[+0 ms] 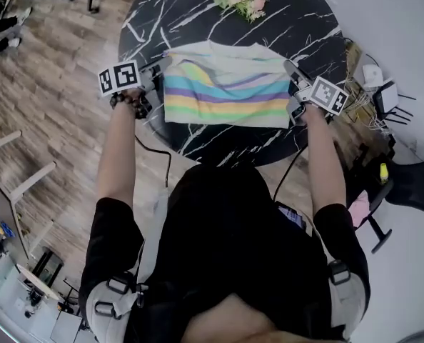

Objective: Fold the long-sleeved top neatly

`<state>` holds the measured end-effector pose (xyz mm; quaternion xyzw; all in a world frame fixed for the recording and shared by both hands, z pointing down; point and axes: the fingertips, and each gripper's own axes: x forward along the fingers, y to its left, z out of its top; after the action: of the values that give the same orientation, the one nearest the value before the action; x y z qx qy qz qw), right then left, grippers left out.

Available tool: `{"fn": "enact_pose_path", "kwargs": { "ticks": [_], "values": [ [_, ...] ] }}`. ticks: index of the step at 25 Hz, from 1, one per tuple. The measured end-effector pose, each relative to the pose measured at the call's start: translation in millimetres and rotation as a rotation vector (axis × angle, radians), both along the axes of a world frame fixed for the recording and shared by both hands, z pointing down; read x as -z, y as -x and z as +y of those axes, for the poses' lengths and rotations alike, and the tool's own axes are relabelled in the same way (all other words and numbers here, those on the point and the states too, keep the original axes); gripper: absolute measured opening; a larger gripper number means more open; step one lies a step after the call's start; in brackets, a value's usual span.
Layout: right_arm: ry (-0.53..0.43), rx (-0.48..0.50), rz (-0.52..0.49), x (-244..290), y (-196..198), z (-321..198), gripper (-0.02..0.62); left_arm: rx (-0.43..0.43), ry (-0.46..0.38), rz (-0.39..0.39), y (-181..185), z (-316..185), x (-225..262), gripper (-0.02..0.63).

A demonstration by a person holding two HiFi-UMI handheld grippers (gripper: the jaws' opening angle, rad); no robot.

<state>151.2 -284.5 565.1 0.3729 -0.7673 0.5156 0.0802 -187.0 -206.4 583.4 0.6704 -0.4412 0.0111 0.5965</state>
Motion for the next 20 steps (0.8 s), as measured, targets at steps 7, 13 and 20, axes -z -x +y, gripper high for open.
{"fn": "enact_pose_path", "kwargs": {
  "ticks": [7, 13, 20],
  "values": [
    [0.086, -0.046, -0.006, -15, -6, -11, 0.147, 0.042, 0.02, -0.065, 13, -9, -16, 0.103],
    [0.12, -0.101, -0.04, -12, -25, -29, 0.207, 0.138, -0.01, -0.066, 38, -10, -11, 0.126],
    [-0.055, 0.098, 0.204, -12, -27, -25, 0.207, -0.233, -0.193, -0.372, 12, -1, 6, 0.186]
  ]
}}
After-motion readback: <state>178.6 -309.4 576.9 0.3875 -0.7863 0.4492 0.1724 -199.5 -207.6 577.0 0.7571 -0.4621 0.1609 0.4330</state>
